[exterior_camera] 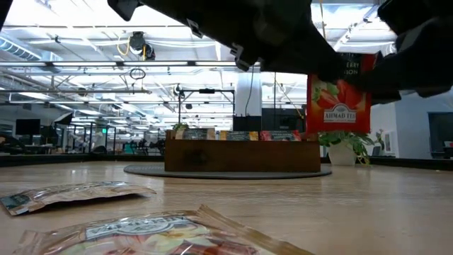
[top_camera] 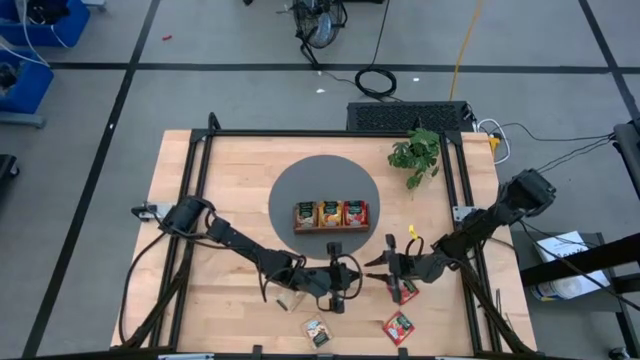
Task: Pick & Place Tea
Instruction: Put the red tea bag into the right section of the wooden organizer
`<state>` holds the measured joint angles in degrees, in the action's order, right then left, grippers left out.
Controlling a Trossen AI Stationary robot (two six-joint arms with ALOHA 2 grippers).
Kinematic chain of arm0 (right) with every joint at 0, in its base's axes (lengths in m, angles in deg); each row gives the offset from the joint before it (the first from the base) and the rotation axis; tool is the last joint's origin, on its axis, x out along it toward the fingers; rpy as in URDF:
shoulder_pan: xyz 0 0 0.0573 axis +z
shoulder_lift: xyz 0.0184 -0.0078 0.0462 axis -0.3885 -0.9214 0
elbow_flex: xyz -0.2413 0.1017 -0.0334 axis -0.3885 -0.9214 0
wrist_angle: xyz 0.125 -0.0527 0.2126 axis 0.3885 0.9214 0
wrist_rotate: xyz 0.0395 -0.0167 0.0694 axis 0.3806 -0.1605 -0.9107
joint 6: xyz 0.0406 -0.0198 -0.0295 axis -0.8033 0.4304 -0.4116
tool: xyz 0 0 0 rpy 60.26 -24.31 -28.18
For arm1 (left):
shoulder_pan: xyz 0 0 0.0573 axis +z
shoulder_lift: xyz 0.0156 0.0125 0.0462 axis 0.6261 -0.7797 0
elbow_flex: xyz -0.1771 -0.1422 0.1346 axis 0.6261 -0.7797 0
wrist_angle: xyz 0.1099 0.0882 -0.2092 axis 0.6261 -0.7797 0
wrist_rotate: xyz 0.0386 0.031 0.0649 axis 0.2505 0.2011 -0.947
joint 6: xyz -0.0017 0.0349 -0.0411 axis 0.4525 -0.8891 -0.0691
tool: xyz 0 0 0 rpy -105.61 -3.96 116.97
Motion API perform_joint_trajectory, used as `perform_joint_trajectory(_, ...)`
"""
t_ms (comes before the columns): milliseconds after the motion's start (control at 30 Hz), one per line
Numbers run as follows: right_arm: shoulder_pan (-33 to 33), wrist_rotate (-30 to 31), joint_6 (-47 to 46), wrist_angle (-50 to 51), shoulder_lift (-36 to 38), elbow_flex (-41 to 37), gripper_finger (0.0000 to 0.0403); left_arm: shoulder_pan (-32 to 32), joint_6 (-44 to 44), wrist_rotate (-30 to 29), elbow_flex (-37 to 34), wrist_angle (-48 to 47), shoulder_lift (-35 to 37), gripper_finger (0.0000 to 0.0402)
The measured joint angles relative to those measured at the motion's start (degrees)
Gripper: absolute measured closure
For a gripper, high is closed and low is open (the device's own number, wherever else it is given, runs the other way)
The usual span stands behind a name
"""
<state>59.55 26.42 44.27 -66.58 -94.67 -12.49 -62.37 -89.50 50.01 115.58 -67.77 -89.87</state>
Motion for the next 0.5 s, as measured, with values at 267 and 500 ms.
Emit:
perform_joint_trajectory(267, 0.3, -0.2, 3.7, -2.7, -0.6, 0.0, 0.0395, -0.1, 0.4, 1.6, 0.0, -0.1, 0.0, 0.0396)
perform_joint_trajectory(500, 0.0, 0.2, 4.3, -2.7, -0.6, 0.0, 0.0402, -0.3, -2.0, 0.0, 0.0, -3.5, 0.4, 0.0345)
